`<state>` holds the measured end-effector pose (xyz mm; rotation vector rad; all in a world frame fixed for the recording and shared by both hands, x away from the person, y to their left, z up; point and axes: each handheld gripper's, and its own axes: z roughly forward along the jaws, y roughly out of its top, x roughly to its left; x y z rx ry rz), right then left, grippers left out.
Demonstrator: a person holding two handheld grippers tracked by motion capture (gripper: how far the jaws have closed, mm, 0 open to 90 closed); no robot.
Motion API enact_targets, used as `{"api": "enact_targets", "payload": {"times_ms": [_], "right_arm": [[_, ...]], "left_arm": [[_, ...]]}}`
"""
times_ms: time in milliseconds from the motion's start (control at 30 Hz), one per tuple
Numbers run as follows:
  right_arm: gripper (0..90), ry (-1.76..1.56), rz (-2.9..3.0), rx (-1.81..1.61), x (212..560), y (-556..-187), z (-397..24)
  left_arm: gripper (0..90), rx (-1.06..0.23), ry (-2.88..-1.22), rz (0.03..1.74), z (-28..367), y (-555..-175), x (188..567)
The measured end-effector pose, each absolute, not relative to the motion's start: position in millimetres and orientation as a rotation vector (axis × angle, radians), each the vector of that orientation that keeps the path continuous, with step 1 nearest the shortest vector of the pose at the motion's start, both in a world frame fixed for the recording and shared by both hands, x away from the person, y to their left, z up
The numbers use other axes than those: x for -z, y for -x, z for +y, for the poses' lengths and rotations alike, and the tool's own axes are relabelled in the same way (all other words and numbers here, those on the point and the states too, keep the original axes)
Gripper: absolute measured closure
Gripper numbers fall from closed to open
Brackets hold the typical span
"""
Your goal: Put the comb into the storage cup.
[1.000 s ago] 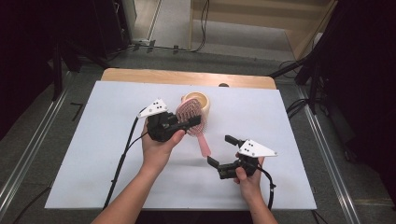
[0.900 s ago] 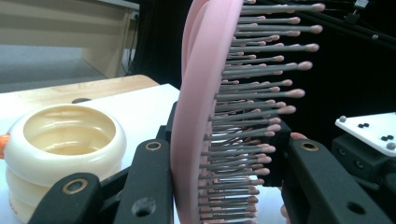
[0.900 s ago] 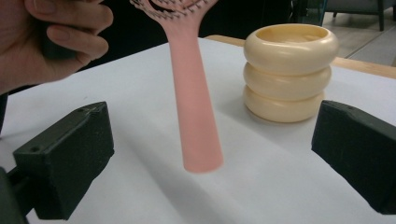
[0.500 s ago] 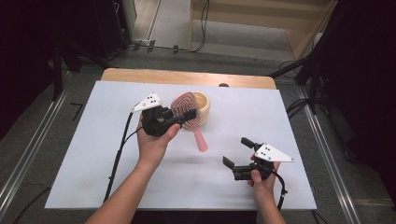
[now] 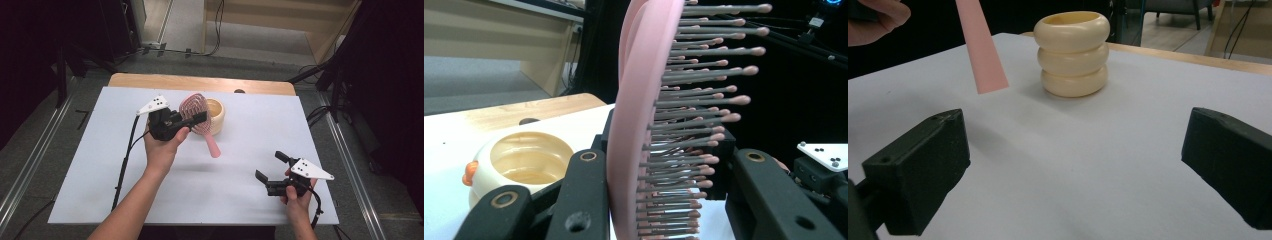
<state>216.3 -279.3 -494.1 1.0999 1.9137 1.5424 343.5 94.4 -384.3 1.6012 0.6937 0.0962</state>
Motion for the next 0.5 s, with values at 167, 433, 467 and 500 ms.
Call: {"api": "enact_targets", "payload": {"times_ms": [167, 433, 467, 500], "right_arm": [[0.0, -1.101, 1.92, -1.56, 497.3, -214.3, -290.1], [0.0, -1.118, 1.897, -1.539, 499.1, -209.2, -304.0], [0.0, -1.121, 1.895, -1.534, 499.7, -208.6, -305.2], [0.0, -1.121, 1.898, -1.529, 500.1, -208.0, -306.5]], "left_arm": [[65.1, -0.107, -1.601, 0.696, 96.1, -347.6, 381.6], [65.2, -0.115, -1.599, 0.699, 98.4, -353.0, 376.5], [65.1, -0.115, -1.598, 0.699, 98.3, -353.7, 375.8], [65.2, -0.119, -1.601, 0.699, 98.5, -354.4, 375.0]]}}
